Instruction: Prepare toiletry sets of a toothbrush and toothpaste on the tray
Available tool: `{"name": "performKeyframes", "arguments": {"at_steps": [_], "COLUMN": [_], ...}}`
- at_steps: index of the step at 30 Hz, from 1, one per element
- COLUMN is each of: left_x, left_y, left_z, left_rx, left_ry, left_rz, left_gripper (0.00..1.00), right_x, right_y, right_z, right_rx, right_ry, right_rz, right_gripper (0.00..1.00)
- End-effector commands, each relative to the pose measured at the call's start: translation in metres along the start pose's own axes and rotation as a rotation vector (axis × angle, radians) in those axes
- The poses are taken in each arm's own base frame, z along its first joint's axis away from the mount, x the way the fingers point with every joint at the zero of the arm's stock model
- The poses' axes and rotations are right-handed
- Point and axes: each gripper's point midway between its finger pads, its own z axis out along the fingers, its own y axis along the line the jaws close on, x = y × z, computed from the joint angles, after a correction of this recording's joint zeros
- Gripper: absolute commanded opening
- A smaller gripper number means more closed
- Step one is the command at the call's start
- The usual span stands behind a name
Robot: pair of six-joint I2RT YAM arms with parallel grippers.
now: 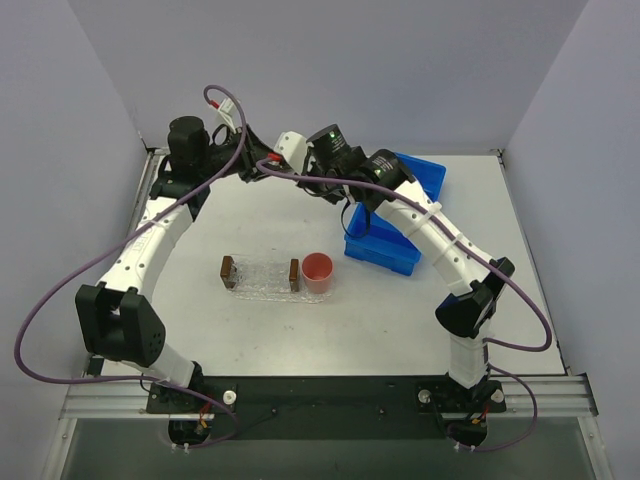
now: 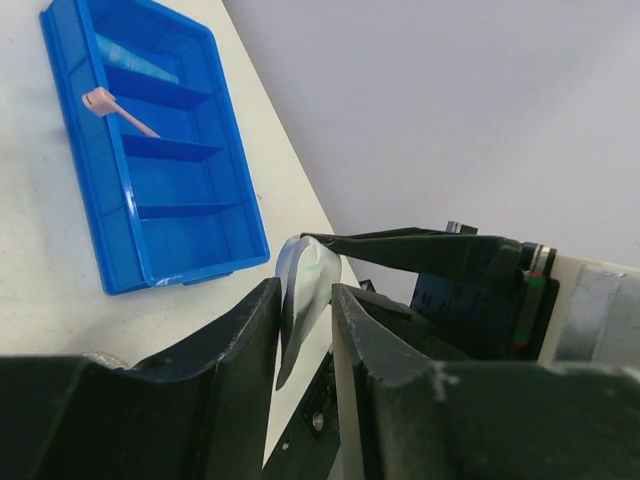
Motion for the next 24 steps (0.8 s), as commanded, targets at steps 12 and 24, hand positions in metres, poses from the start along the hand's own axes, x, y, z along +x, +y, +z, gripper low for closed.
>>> {"name": "performKeyframes", "arguments": {"at_steps": [12, 24], "left_x": [0.001, -0.005], "left_y": [-0.031, -0.028], "left_z": [-0.011, -0.014], "left_rx": [0.080, 0.064], "left_ry": [-0.008, -0.025], "left_rz": [0.072, 0.086], "left_gripper": [0.23, 0.00], "right_x": [-0.026, -0.027], "right_y": [-0.009, -0.002], "right_z": [-0.014, -0.011], "right_rx": [0.071, 0.045], "right_ry": [-0.073, -0.080], "right_rz": [0.009, 0.018], "right_gripper": [0.00, 0.24]}}
